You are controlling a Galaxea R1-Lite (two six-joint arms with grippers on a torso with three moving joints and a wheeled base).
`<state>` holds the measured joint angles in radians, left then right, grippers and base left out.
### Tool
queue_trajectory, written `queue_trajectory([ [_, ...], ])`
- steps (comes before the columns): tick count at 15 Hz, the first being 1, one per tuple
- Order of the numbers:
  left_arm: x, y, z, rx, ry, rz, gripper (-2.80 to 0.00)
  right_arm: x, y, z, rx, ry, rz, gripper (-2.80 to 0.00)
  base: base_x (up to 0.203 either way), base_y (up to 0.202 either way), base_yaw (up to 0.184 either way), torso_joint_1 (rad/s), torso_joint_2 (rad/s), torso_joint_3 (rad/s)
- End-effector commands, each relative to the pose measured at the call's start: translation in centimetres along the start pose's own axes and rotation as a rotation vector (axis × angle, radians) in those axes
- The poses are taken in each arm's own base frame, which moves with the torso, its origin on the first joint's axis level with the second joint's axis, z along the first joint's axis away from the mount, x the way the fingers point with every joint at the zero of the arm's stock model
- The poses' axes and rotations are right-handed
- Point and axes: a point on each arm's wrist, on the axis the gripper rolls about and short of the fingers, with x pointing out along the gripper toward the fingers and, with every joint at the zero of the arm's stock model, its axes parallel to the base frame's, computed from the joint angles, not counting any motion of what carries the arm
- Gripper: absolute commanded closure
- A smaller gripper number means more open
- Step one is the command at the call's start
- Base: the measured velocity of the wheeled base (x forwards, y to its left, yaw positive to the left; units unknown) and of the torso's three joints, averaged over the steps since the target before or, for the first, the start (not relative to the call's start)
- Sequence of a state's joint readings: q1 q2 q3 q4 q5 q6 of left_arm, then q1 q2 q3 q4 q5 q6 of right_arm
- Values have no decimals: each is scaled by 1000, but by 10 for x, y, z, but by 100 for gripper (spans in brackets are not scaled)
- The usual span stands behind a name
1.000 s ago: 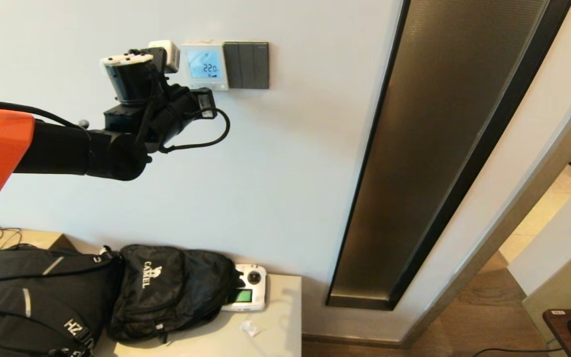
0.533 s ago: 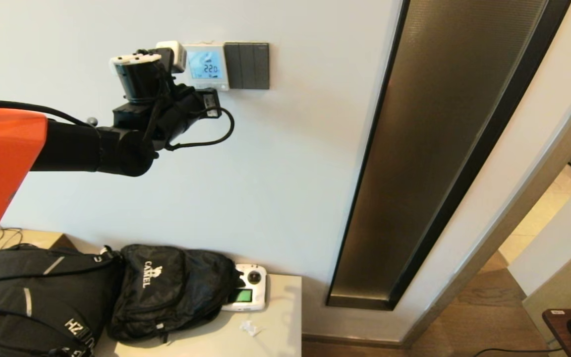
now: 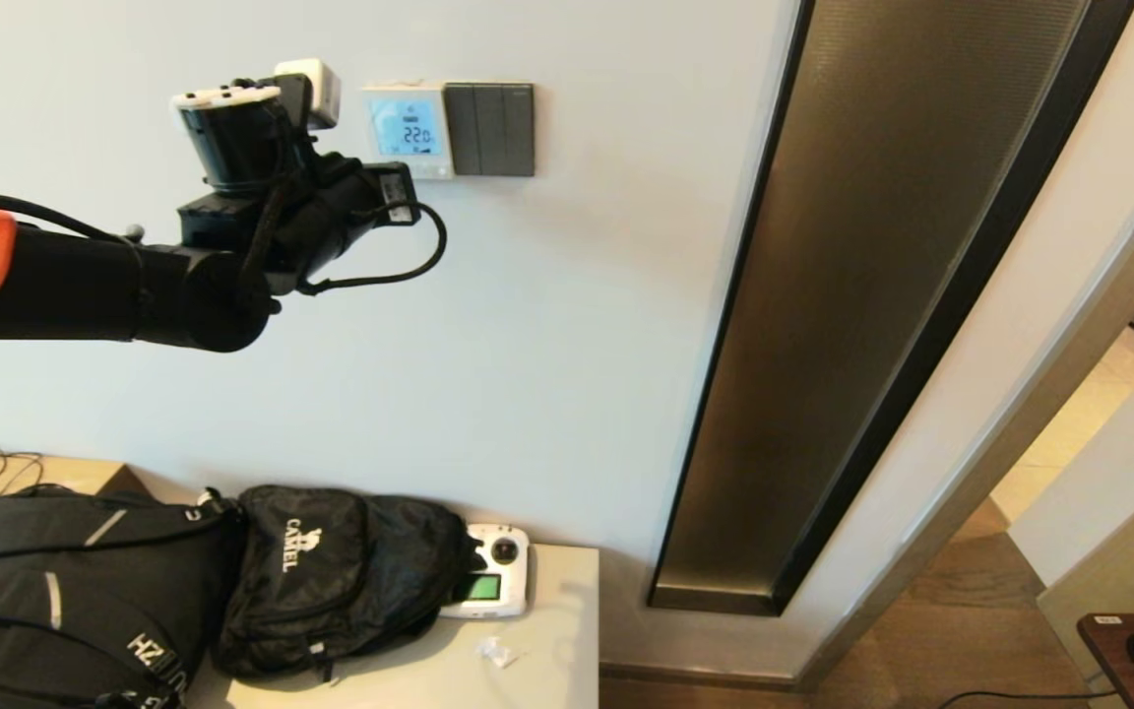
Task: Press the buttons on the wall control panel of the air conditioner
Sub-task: Press the temperature increase button, then turn off the central air conditioner
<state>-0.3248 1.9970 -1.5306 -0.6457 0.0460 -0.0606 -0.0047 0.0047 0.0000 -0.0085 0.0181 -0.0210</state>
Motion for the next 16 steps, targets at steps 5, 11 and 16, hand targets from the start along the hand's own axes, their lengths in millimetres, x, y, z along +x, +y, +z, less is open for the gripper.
queue_trajectory([
  [5, -79, 2, 25, 1, -1, 0, 0, 0, 0, 0, 0, 2, 0, 0, 0, 0, 0, 0, 0, 0],
  [11, -180, 15, 19, 8, 31, 40, 0, 0, 0, 0, 0, 2, 0, 0, 0, 0, 0, 0, 0, 0],
  [16, -254, 35, 4, 24, 62, 157, 0, 0, 0, 0, 0, 2, 0, 0, 0, 0, 0, 0, 0, 0],
])
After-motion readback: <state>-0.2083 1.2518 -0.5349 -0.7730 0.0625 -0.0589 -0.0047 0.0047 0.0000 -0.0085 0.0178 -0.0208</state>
